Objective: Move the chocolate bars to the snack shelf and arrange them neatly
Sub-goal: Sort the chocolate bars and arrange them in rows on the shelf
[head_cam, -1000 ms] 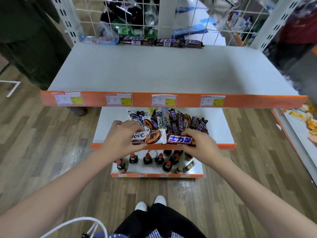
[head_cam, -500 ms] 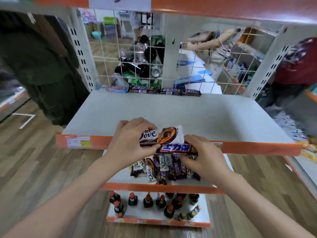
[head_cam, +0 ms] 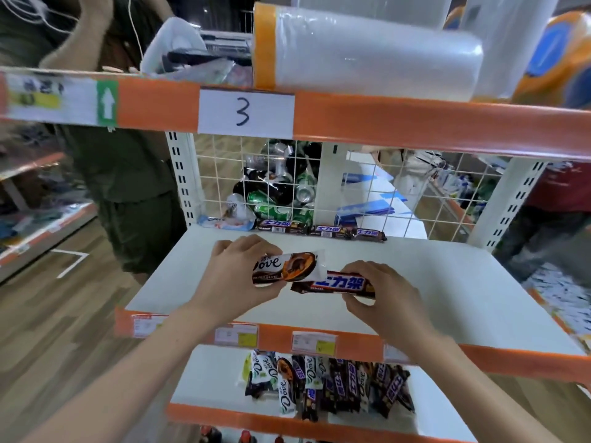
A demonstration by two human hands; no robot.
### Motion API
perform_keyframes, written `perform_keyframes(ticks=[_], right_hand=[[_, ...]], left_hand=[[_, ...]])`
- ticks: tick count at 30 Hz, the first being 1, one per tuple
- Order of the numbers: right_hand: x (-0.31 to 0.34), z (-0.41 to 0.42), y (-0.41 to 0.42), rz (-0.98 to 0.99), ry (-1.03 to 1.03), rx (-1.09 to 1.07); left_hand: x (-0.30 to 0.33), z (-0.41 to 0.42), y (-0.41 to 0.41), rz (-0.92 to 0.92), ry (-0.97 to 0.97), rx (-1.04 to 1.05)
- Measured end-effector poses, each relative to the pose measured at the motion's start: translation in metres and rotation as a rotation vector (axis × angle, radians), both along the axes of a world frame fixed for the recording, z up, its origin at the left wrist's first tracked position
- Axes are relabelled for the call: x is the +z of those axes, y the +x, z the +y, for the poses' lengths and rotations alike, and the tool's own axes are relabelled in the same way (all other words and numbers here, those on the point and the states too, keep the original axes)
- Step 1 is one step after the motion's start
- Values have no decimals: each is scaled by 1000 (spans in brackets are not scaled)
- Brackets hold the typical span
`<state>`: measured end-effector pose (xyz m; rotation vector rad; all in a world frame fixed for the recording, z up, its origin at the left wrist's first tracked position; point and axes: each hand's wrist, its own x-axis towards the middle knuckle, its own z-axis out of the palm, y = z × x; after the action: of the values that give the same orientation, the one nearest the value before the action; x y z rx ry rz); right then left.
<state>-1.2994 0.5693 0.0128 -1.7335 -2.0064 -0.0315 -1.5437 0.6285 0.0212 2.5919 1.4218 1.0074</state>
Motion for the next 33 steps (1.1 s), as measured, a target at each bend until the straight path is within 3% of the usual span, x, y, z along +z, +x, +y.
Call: perform_keyframes(ticks=[22, 33], right_hand=[[-28, 30, 17, 48, -104, 13], [-31, 65, -14, 26, -122, 49]], left_hand=[[-27, 17, -4, 48, -63, 60], [-38, 48, -47, 64, -92, 82]])
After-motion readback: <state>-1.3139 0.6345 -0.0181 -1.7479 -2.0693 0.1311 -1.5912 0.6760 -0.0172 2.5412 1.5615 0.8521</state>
